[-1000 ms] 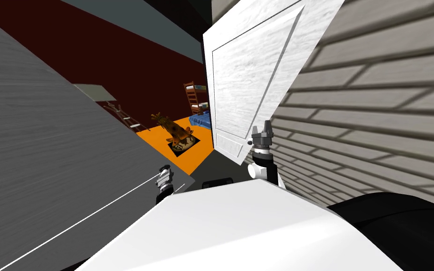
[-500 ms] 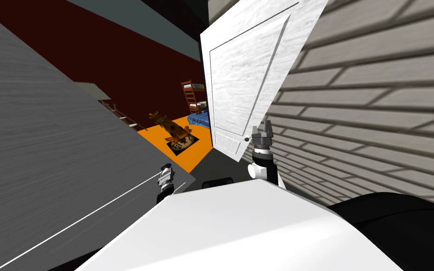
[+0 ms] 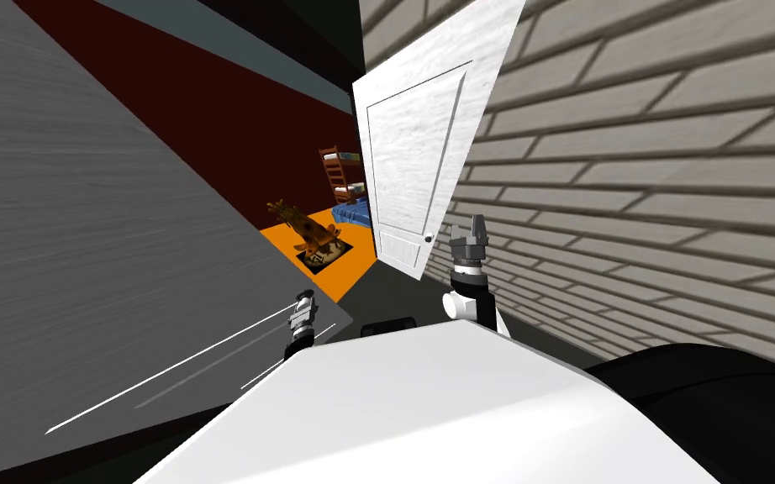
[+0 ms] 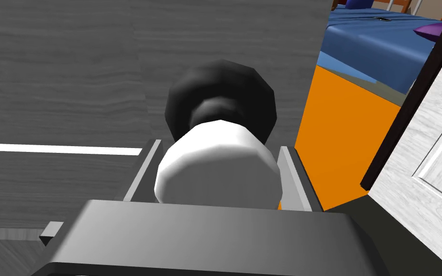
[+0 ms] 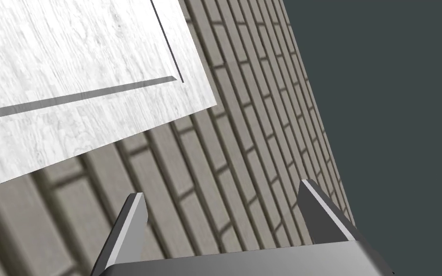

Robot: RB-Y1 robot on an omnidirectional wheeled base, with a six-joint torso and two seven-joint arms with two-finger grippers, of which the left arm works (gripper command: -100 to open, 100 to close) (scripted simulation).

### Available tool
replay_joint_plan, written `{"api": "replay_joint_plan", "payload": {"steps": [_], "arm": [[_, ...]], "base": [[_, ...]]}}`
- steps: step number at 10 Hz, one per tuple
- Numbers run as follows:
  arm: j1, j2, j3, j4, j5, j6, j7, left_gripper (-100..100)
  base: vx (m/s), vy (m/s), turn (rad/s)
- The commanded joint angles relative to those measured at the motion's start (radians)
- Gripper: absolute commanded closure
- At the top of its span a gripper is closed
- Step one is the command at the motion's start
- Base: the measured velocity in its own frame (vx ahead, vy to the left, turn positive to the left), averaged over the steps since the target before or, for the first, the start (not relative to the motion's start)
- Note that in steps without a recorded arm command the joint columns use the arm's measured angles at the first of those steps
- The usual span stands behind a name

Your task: Pull the door open

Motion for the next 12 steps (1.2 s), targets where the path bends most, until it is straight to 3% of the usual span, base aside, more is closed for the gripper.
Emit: {"api": "replay_joint_plan", "payload": {"steps": [1,7,10,11,12], "arm": [[0.0,0.0,0.0,0.0,0.0,0.0,0.0,100],[0.037,0.041,-0.093,-0.042,-0.05,-0.02,0.061,100],[0.049,0.055,-0.121,-0.056,-0.066,-0.028,0.08,100],[0.044,0.054,-0.116,-0.047,-0.063,-0.026,0.077,100],[0.055,0.066,-0.134,-0.046,-0.073,-0.039,0.096,100]], "base": [[-0.112,-0.018,-0.028],[-0.214,0.016,-0.072],[-0.22,-0.012,-0.035],[-0.097,-0.01,-0.012],[-0.134,0.03,-0.117]]}}
